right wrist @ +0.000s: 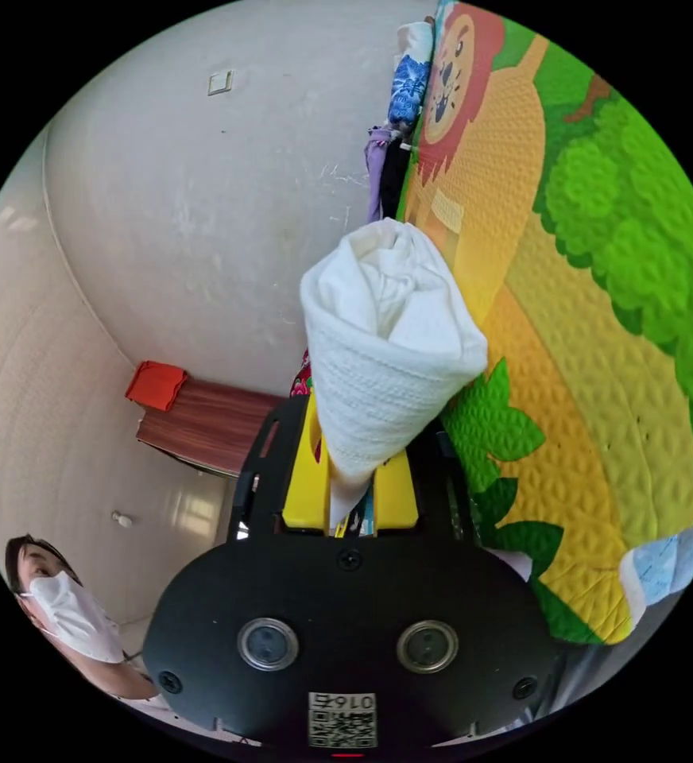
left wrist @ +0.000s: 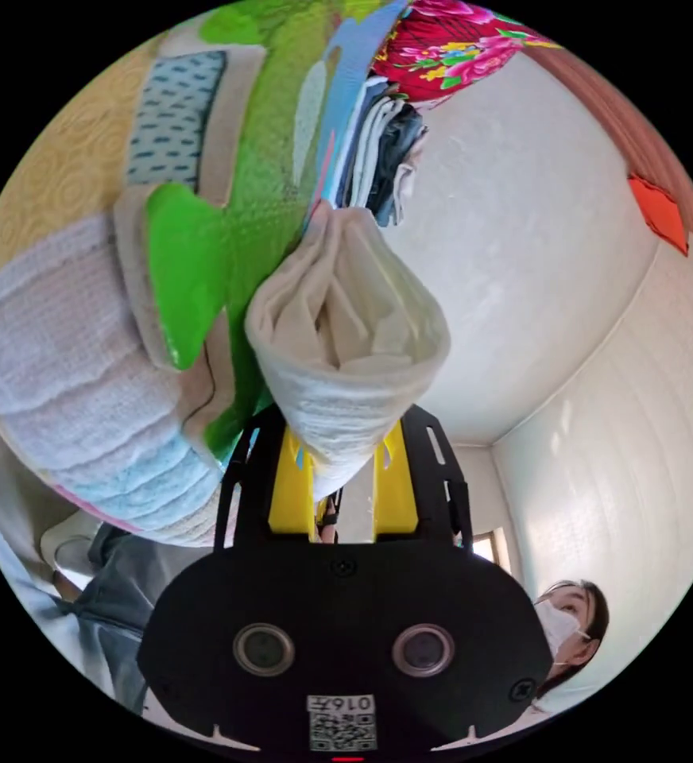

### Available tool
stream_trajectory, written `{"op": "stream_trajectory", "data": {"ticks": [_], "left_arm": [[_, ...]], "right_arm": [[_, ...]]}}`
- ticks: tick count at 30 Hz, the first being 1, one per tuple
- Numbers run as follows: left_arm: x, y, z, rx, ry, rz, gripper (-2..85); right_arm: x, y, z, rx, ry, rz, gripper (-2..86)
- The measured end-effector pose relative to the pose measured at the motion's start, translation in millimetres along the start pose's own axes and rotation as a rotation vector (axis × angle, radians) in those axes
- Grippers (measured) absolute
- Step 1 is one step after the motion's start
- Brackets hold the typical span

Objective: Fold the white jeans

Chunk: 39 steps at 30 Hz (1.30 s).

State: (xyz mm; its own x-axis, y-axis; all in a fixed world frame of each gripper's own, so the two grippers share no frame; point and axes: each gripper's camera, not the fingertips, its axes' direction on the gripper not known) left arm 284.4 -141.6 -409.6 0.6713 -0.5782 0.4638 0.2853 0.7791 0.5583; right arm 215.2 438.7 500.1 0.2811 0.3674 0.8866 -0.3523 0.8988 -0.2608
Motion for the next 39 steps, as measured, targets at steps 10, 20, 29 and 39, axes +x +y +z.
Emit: {"op": "stream_trajectory", "data": {"ticks": [10, 20, 29, 39], "left_arm": [[79.9, 19.9, 30.1, -0.038, -0.350, 0.531, 2.9], [196.2, 47.3, 24.9, -0.073, -0.438, 0.901, 3.4], [335.2, -63.5, 95.0, -0.012, -0.642, 1.321, 3.7], [523.7, -357.7, 188.2, 0.151, -0.496, 1.240, 3.2]], "right_arm": [[-85.7, 3.8, 56.8, -0.108, 0.235, -0.335, 4.9], [-228.2, 23.1, 114.2, -0.232, 0.285, -0.701, 1.9], [-344.7, -80.1, 265.2, -0.315, 0.264, -0.919, 1.5], [-527.6, -299.5, 460.1, -0.023, 0.100, -1.048, 3.7]]}}
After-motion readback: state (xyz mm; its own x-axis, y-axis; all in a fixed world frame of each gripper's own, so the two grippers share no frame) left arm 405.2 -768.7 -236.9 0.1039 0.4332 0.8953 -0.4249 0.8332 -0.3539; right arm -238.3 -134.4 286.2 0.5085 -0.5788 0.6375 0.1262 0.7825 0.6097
